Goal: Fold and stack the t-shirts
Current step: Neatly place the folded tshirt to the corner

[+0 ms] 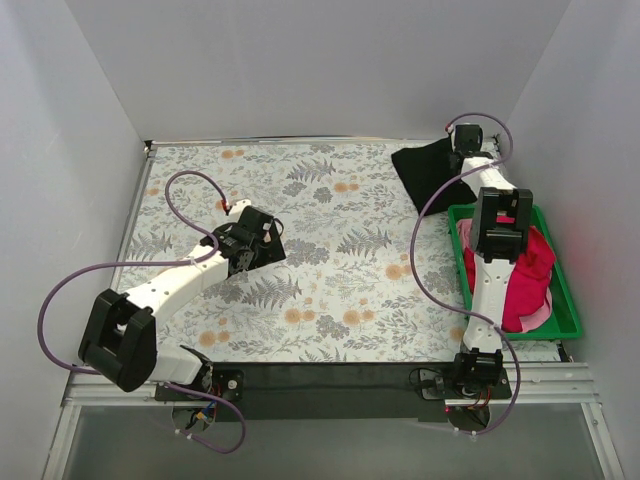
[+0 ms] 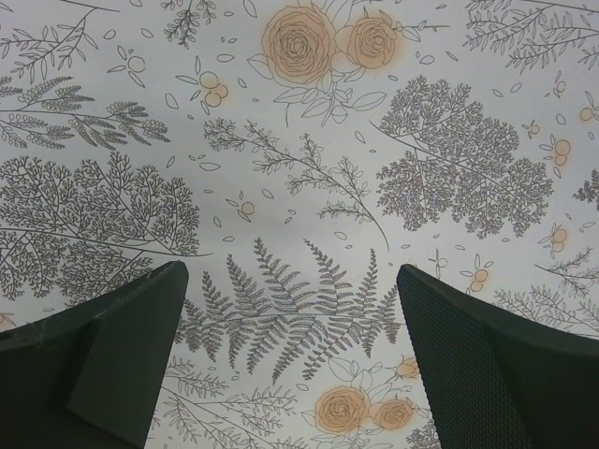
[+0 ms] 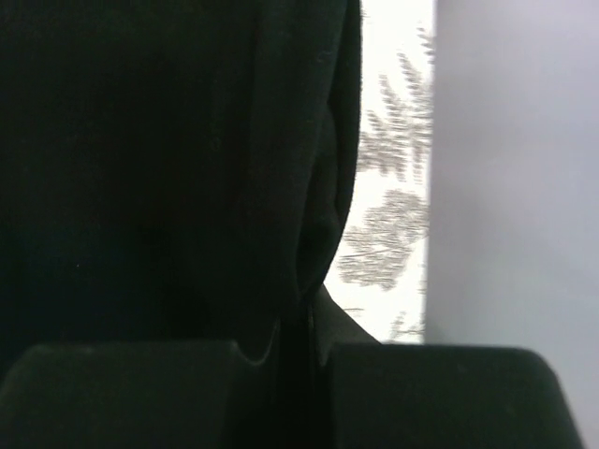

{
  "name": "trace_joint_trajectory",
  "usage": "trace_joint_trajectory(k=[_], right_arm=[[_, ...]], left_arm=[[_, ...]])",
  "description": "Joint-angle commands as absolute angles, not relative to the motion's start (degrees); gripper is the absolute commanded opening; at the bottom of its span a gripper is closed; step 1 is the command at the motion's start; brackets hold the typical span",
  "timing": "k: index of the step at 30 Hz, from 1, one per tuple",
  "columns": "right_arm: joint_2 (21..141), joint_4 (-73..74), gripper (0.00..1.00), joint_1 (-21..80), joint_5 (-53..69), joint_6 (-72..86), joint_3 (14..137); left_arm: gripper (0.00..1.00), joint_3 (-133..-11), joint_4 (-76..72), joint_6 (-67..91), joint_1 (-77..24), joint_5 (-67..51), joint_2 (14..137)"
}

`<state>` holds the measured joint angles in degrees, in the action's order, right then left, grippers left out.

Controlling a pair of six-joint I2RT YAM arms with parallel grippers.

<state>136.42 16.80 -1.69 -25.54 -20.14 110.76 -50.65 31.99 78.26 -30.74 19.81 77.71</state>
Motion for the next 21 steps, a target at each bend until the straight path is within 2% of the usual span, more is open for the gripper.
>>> trace_joint_trajectory(k=[1,18,19,21], right_arm=[[136.14,11.52,0.01,-4.39,-31.64,-23.03,113.03],[137.29,10.28,0.04,-9.05,-36.38,-14.42,110.83],[137.2,10.46,0.14,-9.14,-37.08,-14.07,110.57],[136.32,10.46,0.25,-9.14,-39.19,-13.45,110.04]], left_arm=[[0.88,-52.91,34.19,79.54,-30.23,19.6,77.96],[0.88,-53.7,34.89,80.07,-30.23,18.19,79.98],[0.87,-53.53,34.89,80.24,-30.15,18.19,79.98],[0.87,-53.44,34.8,80.24,-30.23,18.19,79.72]])
